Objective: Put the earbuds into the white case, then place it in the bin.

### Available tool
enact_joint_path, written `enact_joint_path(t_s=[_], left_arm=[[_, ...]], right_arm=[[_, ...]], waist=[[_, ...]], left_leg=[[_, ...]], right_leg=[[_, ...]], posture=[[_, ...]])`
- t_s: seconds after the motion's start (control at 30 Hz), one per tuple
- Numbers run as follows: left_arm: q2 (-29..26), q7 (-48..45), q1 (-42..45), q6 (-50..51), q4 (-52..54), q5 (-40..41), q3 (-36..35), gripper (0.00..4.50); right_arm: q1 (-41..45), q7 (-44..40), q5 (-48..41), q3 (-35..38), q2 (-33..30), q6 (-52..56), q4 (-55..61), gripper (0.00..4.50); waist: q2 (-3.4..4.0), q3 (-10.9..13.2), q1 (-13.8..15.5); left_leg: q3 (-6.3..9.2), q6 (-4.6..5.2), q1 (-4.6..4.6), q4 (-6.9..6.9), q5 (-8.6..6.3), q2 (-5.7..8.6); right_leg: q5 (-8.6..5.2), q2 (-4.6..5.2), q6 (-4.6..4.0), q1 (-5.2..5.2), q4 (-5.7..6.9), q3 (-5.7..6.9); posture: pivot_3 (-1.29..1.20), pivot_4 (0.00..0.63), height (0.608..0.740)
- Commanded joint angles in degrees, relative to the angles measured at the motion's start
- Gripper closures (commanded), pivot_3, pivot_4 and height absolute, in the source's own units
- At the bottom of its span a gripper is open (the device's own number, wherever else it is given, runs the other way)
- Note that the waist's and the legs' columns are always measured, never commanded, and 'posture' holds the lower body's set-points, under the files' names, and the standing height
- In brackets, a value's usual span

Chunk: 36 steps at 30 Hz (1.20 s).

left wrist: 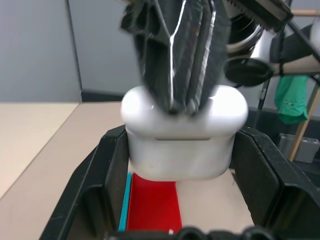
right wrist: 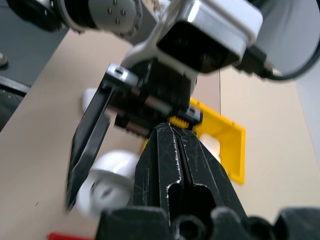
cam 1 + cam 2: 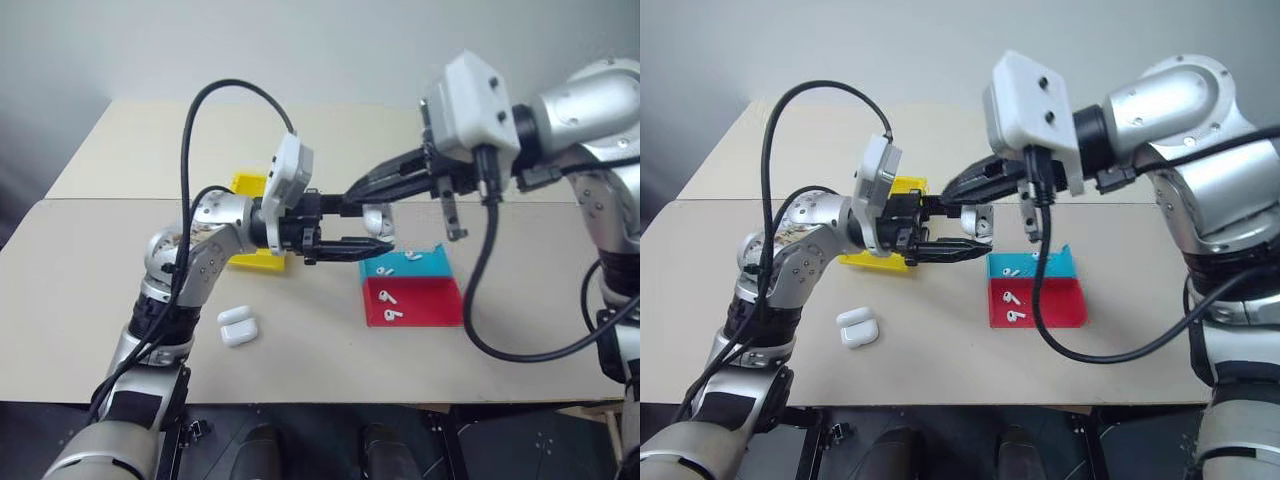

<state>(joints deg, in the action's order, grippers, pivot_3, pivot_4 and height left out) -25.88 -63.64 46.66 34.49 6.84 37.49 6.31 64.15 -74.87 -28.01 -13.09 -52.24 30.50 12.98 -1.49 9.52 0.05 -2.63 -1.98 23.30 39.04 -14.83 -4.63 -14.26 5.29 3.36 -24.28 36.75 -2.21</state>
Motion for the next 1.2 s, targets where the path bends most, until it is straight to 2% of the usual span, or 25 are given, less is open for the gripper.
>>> enact_joint_path(t_s=[0.03, 0.2, 0.3, 0.4, 0.57, 0.63, 0.73, 0.87, 1.0, 1.1, 1.2], left_arm=[[-0.6, 0.1, 0.5, -0.8, 2.8, 1.4, -2.8, 1.72], [-1.1, 0.5, -0.2, -0.7, 3.8, 2.0, -3.5, 1.72], [-1.4, 1.9, -0.9, -0.8, 4.7, 1.8, -4.3, 1.72], [-2.2, 3.8, -2.2, -0.5, 6.0, 1.6, -5.9, 1.72], [-4.5, 10.7, -5.9, -0.2, 9.6, 0.7, -11.0, 1.72], [-5.2, 13.6, -8.0, -0.1, 10.8, 0.8, -13.0, 1.72], [-4.7, 21.3, -11.9, -0.1, 11.6, -1.9, -15.3, 1.72], [-3.8, 31.6, -14.6, 1.8, 12.2, -6.8, -15.4, 1.72], [-0.9, 47.5, -11.2, 7.5, 7.1, -20.4, -7.9, 1.72], [0.5, 50.9, -8.6, 8.2, 2.6, -25.7, -4.3, 1.72], [2.7, 51.3, -5.2, 9.7, -1.5, -26.5, -3.4, 1.72]], right_arm=[[-1.4, 0.1, -1.0, 4.5, -1.9, 1.8, 3.2, 4.46], [-6.2, 4.2, -4.5, 10.4, -2.9, 7.2, 8.2, 4.46], [-9.8, 11.2, -11.9, 18.4, -1.8, 14.9, 12.2, 4.46], [-13.6, 15.7, -17.2, 24.9, -0.6, 19.2, 11.4, 4.46], [-25.2, 28.1, -29.0, 37.1, 1.1, 28.3, 18.3, 4.46], [-29.9, 32.9, -32.7, 39.7, 2.1, 29.8, 22.2, 4.46], [-36.6, 39.6, -36.2, 40.5, 3.9, 29.5, 28.0, 4.46], [-41.0, 45.0, -39.3, 39.9, 5.0, 27.5, 31.8, 4.46], [-41.5, 48.0, -41.0, 38.3, 5.4, 25.6, 31.6, 4.46], [-40.8, 48.3, -41.1, 37.0, 4.7, 24.4, 30.7, 4.46], [-39.8, 48.5, -40.6, 35.4, 4.2, 23.4, 29.8, 4.46]], waist=[[0.01, 0.0, 0.0], [0.01, 0.0, -0.1], [0.00, 0.0, 0.0], [0.00, 0.0, 0.1], [-0.01, 0.0, 0.4], [-0.01, 0.0, 0.4], [-0.02, 0.0, 0.4], [-0.03, 0.0, 0.5], [-0.10, 0.0, 0.9], [-0.12, -0.1, 0.8], [-0.13, -0.1, 0.6]], left_leg=[[-0.03, 0.00, -0.02, 0.01, 0.00, 0.01], [-0.03, 0.00, -0.08, 0.00, 0.00, 0.00], [-0.02, 0.00, -0.07, 0.01, 0.00, 0.00], [-0.01, 0.00, -0.06, 0.01, 0.00, 0.00], [0.01, 0.01, -0.09, 0.00, 0.00, 0.00], [0.01, 0.01, -0.09, -0.02, 0.00, 0.00], [0.00, 0.01, -0.13, -0.01, -0.01, 0.00], [0.01, 0.01, -0.19, 0.03, 0.00, 0.00], [0.07, 0.01, -0.18, 0.04, 0.00, 0.02], [0.10, 0.01, -0.17, 0.04, -0.01, 0.08], [0.10, 0.01, -0.06, 0.01, -0.01, 0.07]], right_leg=[[0.00, 0.01, 0.00, -0.01, -0.01, -0.03], [-0.01, -0.01, -0.01, 0.01, -0.01, -0.05], [0.00, 0.00, -0.01, 0.02, -0.01, -0.04], [0.00, 0.00, -0.01, 0.04, 0.01, -0.04], [0.00, 0.00, -0.01, 0.07, 0.00, -0.04], [0.00, 0.00, -0.01, 0.06, 0.00, -0.04], [0.00, 0.01, -0.01, 0.11, -0.02, -0.05], [0.00, 0.00, 0.00, 0.16, -0.07, -0.06], [0.00, 0.00, 0.00, 0.20, -0.10, -0.04], [0.00, 0.02, 0.00, 0.21, -0.12, -0.03], [0.00, 0.02, 0.00, 0.11, -0.07, -0.02]], posture=[[0.00, 0.150, 0.740], [0.00, 0.150, 0.740], [0.00, 0.150, 0.740], [0.00, 0.150, 0.740], [0.00, 0.150, 0.740], [0.00, 0.150, 0.740], [0.00, 0.150, 0.740], [0.00, 0.150, 0.740], [0.00, 0.150, 0.740], [0.00, 0.150, 0.740], [0.00, 0.150, 0.740]])
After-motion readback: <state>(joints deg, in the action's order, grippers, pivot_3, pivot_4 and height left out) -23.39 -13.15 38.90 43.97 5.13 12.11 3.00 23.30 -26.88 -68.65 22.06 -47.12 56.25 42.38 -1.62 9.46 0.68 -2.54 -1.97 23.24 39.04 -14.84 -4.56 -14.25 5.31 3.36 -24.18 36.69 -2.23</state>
